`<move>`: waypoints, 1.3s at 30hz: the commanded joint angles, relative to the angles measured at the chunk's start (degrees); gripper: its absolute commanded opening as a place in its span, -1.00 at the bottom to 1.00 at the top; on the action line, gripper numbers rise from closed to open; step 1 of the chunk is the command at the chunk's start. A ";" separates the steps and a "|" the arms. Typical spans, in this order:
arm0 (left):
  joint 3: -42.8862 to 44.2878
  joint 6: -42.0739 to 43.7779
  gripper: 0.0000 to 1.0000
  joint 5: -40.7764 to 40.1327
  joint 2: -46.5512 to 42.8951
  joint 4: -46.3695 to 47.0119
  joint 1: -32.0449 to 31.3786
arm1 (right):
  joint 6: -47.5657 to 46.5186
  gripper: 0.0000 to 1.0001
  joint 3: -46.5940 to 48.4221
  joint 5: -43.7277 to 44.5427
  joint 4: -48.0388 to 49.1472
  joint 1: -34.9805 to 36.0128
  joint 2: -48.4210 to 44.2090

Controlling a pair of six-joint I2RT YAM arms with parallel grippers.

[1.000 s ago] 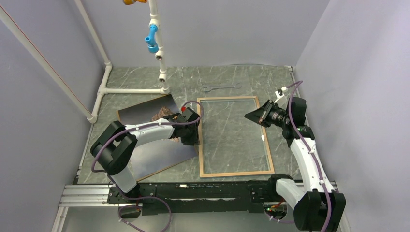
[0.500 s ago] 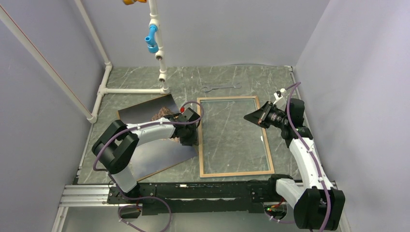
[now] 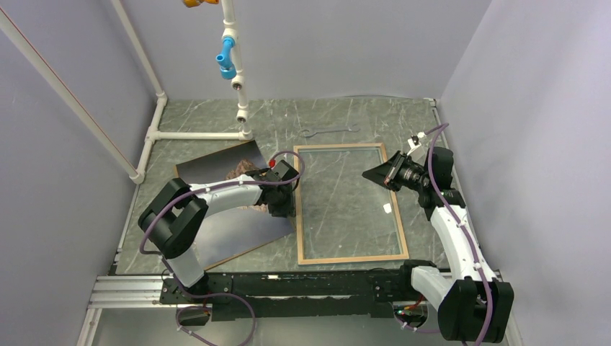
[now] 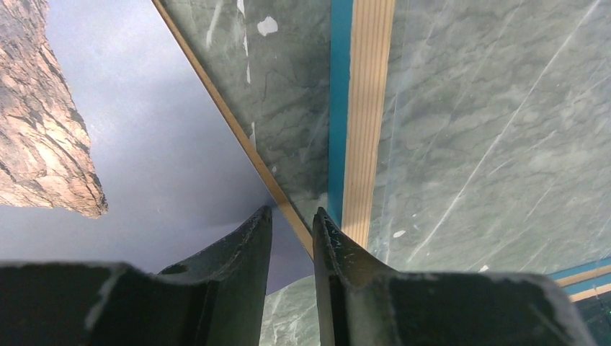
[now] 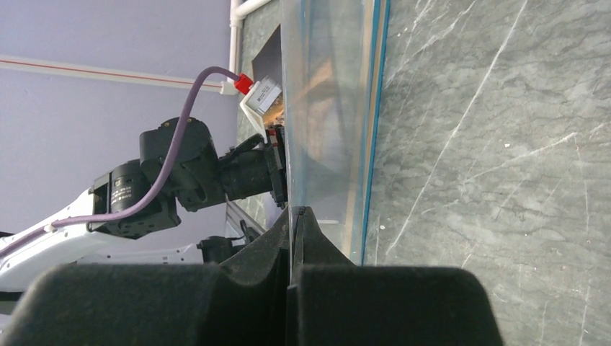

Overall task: Put the photo into the frame
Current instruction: Place the photo frame item in the photo frame.

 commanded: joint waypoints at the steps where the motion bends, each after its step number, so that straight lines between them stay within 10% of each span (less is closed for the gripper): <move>1: 1.61 1.15 -0.35 -0.76 0.99 -0.95 -0.17 | 1.99 -1.00 1.39 -2.26 3.62 0.01 -0.44; 39: 2.83 1.51 -0.38 -0.98 2.30 -2.47 -0.32 | -4.56 -1.00 1.38 5.07 -7.04 0.21 0.36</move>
